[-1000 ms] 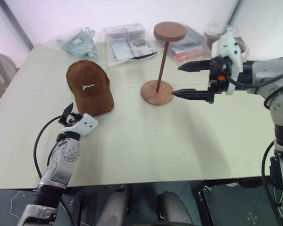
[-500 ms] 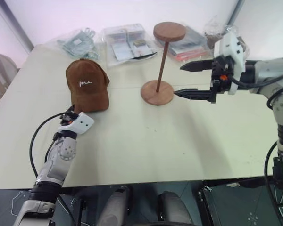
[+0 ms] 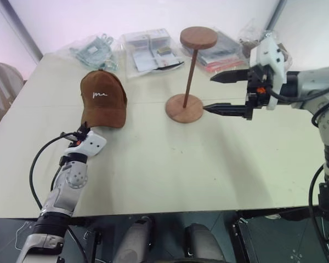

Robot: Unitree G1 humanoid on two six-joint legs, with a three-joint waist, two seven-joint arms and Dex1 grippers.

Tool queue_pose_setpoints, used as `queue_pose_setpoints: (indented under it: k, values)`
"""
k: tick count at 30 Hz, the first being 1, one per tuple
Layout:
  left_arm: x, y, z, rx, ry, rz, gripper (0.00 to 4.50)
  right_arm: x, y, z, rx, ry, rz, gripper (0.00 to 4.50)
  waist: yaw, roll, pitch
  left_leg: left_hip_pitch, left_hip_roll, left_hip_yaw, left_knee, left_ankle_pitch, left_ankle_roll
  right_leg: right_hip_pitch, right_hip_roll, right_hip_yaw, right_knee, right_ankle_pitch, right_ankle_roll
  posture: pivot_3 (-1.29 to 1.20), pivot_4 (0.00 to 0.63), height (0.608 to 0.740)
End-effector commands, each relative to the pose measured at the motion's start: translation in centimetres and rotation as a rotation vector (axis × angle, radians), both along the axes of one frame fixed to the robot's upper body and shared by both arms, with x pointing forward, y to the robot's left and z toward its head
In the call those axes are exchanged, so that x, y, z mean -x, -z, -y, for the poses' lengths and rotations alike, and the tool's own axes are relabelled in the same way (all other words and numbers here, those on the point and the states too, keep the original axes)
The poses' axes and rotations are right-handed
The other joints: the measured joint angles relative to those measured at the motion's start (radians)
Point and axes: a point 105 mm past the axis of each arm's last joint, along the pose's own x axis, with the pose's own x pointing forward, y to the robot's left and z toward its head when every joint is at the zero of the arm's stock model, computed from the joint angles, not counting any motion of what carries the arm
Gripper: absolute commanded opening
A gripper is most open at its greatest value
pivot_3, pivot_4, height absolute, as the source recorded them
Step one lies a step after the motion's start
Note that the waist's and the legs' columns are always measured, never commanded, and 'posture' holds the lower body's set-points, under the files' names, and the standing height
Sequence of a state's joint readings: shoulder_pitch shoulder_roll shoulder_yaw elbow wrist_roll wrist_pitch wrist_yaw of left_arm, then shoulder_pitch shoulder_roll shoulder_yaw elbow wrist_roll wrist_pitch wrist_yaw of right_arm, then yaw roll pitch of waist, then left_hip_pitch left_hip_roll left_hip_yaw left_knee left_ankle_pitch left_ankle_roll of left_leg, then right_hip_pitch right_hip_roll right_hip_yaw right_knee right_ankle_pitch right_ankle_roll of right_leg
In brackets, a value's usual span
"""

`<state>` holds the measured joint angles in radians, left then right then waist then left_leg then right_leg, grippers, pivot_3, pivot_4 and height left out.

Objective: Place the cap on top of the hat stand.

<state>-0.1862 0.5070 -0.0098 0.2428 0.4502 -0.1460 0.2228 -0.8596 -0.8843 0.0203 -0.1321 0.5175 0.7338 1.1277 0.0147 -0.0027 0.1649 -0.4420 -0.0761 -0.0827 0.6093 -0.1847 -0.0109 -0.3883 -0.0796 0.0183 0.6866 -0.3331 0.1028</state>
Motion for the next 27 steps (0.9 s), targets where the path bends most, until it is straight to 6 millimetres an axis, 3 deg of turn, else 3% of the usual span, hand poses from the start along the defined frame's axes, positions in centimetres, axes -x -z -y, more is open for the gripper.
queue_pose_setpoints:
  k: [1, 10, 22, 27]
  values:
    - [0.6, -1.6, 0.3, 0.011, 0.009, 0.079, 0.03, 0.5, -1.6, 0.3, -0.006, -0.003, 0.071, 4.50, -0.001, 0.000, 0.000, -0.001, 0.000, 0.000, 0.000, 0.000, 0.000, -0.001, 0.000, 0.000, 0.000, 0.000, 0.000, 0.00, 0.150, 0.740]
    - [1.5, -5.2, 2.1, 0.064, 0.036, 0.218, 0.03, 0.2, -1.7, 0.3, -0.004, -0.003, 0.079, 4.50, -0.001, -0.001, 0.001, -0.002, 0.000, 0.000, 0.001, -0.001, 0.001, -0.001, 0.000, 0.000, 0.000, 0.000, 0.000, 0.00, 0.150, 0.740]
    - [0.3, -17.2, 7.5, 0.084, 0.113, 0.514, 0.03, -0.5, -2.7, 1.6, 0.013, 0.045, 0.113, 4.50, -0.001, -0.002, 0.001, -0.003, 0.000, 0.000, 0.003, -0.001, 0.001, -0.001, 0.001, -0.001, 0.000, 0.000, 0.001, 0.00, 0.150, 0.740]
    - [-0.6, -19.6, 10.2, 0.067, 0.121, 0.585, 0.03, -1.4, -4.3, 3.2, -0.026, 0.132, 0.166, 4.50, -0.001, -0.003, 0.002, -0.003, 0.000, 0.001, 0.003, -0.001, 0.002, 0.000, 0.001, -0.002, -0.001, 0.001, 0.001, 0.00, 0.150, 0.740]
